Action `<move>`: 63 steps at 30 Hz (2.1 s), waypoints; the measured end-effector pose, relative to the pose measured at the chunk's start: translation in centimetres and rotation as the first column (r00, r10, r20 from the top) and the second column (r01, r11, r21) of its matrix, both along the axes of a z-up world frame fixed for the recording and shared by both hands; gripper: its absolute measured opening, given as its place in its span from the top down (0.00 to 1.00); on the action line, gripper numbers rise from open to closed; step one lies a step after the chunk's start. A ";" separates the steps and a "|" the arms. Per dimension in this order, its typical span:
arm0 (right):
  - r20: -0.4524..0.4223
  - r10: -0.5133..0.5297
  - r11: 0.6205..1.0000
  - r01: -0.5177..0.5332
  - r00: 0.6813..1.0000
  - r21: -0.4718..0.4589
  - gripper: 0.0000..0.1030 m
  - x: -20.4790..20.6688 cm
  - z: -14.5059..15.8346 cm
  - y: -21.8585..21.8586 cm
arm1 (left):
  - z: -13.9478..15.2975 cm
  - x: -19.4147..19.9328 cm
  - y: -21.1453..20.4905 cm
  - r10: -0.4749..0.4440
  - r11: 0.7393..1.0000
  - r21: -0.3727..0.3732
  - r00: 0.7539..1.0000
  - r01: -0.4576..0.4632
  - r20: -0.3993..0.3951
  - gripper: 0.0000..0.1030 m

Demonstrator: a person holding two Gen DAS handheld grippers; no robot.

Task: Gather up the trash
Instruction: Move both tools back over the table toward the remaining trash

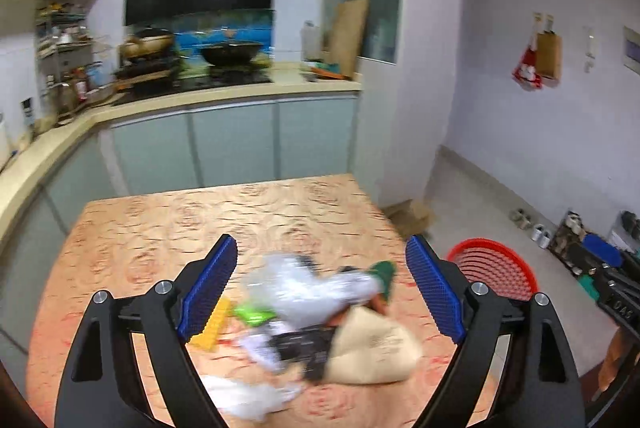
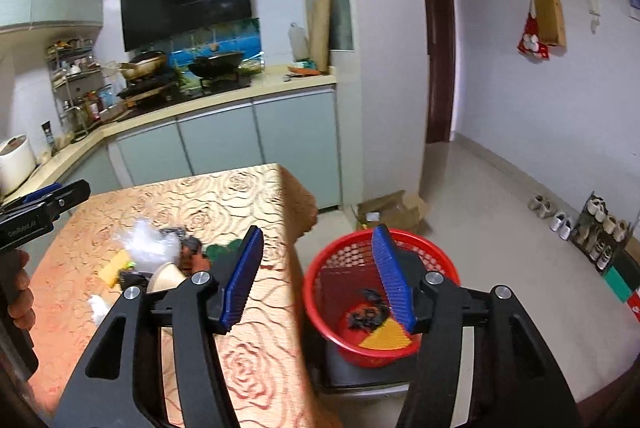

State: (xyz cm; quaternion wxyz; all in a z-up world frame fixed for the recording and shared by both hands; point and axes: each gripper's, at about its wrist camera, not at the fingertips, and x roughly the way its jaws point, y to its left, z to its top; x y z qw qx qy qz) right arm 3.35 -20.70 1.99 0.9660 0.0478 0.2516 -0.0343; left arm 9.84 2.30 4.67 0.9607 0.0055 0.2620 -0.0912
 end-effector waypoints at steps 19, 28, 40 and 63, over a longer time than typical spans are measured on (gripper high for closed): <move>-0.026 0.177 0.983 -0.178 0.984 -0.034 0.46 1.4 -0.9 9.1 | -3.7 -2.8 13.8 0.273 0.962 0.038 0.961 -0.271 -0.056 0.18; -0.070 0.188 0.980 -0.192 0.980 -0.050 0.45 2.2 -2.3 10.4 | -8.4 -1.7 12.9 0.192 0.981 0.037 0.966 -0.188 -0.171 0.18; -0.090 0.170 0.983 -0.175 0.981 -0.054 0.45 2.9 -3.2 10.3 | -12.7 -1.8 7.8 0.068 0.998 0.012 0.962 -0.068 -0.266 0.18; -0.129 0.174 0.984 -0.177 0.976 -0.009 0.46 4.4 -4.7 8.8 | -14.8 -0.8 4.7 0.028 0.997 0.081 0.957 -0.004 -0.290 0.79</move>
